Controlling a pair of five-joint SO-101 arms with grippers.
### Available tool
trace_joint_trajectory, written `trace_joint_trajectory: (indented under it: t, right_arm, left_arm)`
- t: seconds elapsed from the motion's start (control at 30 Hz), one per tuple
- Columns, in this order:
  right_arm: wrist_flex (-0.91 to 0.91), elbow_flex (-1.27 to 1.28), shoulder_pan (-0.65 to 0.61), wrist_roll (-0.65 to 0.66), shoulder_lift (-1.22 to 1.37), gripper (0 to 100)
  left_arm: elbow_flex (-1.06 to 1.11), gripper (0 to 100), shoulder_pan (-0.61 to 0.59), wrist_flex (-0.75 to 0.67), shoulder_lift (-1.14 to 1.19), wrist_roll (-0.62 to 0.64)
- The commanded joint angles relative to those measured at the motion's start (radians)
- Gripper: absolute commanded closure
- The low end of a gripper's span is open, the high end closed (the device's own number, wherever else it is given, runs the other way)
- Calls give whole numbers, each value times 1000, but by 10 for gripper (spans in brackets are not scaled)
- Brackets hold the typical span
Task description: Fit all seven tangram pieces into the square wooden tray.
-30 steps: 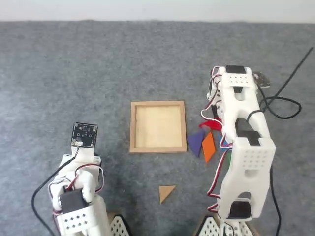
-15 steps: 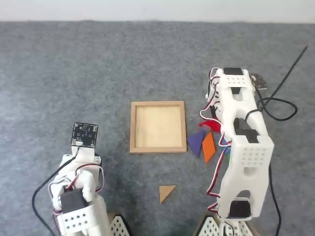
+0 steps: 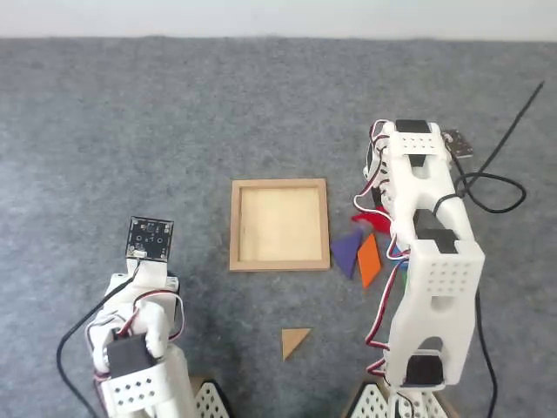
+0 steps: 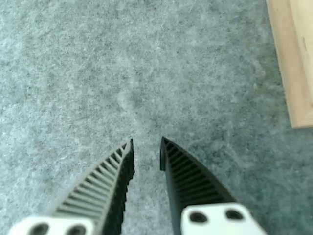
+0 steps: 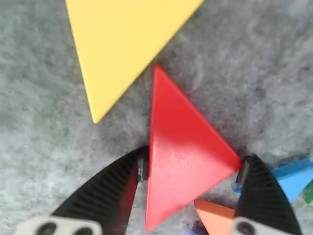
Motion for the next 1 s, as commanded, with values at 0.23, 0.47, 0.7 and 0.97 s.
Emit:
trace_joint_trajectory:
  t: [0.23, 0.47, 0.7, 0.97]
  right_arm:
    - [45, -49, 4, 72, -31, 717]
    - [81, -51, 7, 187, -74, 745]
    - [54, -51, 15, 308, -82, 859]
    - [107, -51, 15, 313, -156, 859]
  left_arm:
    - [-8, 913, 0, 6, -12, 6]
    - [-8, 913, 0, 6, -12, 6]
    - [-8, 913, 0, 6, -12, 6]
    - [-8, 913, 0, 6, -12, 6]
